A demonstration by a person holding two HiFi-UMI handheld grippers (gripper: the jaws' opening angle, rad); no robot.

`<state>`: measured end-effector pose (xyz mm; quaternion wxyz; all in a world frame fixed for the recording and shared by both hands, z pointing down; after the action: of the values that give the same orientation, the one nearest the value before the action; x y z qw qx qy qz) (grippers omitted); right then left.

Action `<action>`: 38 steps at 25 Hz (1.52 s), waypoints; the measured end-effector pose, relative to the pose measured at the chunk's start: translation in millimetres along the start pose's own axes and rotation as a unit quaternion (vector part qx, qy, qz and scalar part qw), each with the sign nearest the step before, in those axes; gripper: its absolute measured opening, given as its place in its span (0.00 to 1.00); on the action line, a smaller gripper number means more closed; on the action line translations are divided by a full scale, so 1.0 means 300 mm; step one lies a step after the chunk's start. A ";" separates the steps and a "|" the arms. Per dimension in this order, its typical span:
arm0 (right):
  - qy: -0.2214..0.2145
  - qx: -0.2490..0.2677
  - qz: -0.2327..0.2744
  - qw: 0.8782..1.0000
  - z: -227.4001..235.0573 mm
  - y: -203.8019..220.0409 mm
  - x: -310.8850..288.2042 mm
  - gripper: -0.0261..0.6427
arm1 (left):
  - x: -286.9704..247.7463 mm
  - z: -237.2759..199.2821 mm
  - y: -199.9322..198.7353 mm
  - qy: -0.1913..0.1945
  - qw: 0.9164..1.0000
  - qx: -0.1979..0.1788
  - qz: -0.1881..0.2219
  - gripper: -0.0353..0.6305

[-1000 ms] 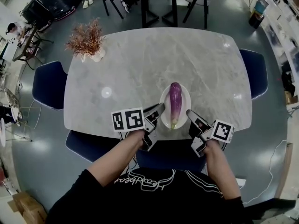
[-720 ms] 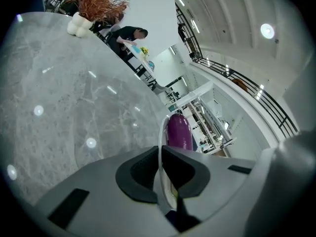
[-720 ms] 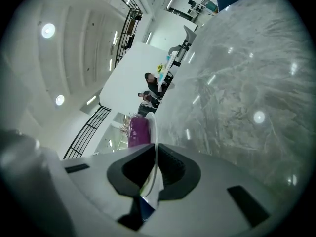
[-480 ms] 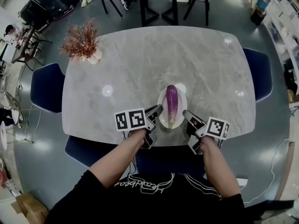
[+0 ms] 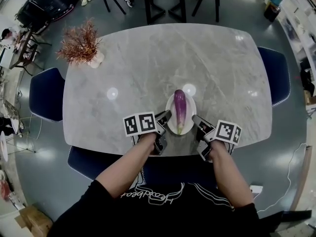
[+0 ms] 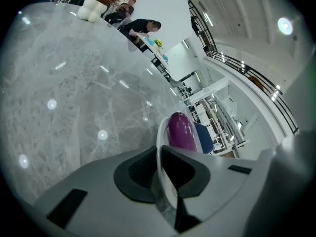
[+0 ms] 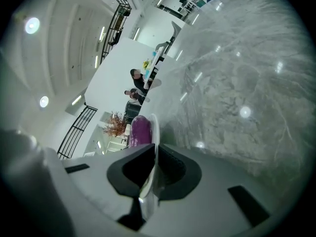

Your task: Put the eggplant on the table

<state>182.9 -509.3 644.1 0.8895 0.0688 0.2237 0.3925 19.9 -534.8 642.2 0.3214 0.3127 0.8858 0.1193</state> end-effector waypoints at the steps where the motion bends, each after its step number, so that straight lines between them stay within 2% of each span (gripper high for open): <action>1: 0.004 0.001 -0.001 1.000 0.004 0.000 -0.002 0.07 | -0.004 -0.004 0.002 -0.003 1.000 0.001 -0.001 0.10; 14: 0.045 0.031 -0.027 0.998 0.020 0.008 -0.026 0.07 | -0.023 -0.029 0.013 -0.046 0.999 -0.007 -0.007 0.10; 22: 0.079 0.062 -0.046 0.994 0.030 0.008 -0.030 0.07 | -0.034 -0.029 0.022 -0.056 0.998 -0.010 -0.006 0.10; 27: 0.080 0.090 -0.054 0.991 0.021 0.008 -0.035 0.07 | -0.032 -0.034 0.022 -0.058 0.998 -0.011 -0.005 0.10; 35: 0.098 0.117 -0.053 0.987 0.023 0.004 -0.029 0.09 | -0.031 -0.018 0.017 -0.059 0.998 -0.034 0.003 0.10; 38: 0.101 0.134 -0.052 0.984 0.021 0.005 -0.028 0.11 | -0.024 -0.012 0.006 -0.052 0.997 -0.055 0.010 0.17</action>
<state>179.8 -514.1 652.9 0.8645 0.1353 0.3660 0.3168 22.7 -537.8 649.2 0.3825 0.3091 0.8568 0.1550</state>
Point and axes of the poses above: the fingertips, and each gripper's own axes: x backward along the fingers, z to its right, y out of its underside, the point moved 4 cm from there along x, backward along the fingers, and after that the axes turned 12 degrees about z, right-handed, at the moved point
